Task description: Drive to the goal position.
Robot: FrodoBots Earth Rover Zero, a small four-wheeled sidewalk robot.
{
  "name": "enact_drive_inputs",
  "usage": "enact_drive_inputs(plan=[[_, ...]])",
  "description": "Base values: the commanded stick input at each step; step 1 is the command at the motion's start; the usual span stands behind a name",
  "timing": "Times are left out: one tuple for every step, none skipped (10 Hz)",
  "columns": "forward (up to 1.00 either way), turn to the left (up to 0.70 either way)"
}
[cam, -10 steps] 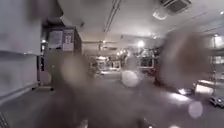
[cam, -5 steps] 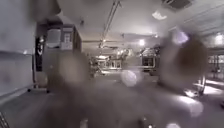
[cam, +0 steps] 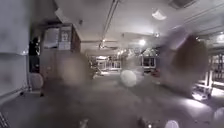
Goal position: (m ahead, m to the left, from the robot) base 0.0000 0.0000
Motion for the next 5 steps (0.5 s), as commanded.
enact_drive_inputs(plan=[[0.45,0.0],[0.45,0.0],[0.45,0.0],[0.45,0.0],[0.45,0.0]])
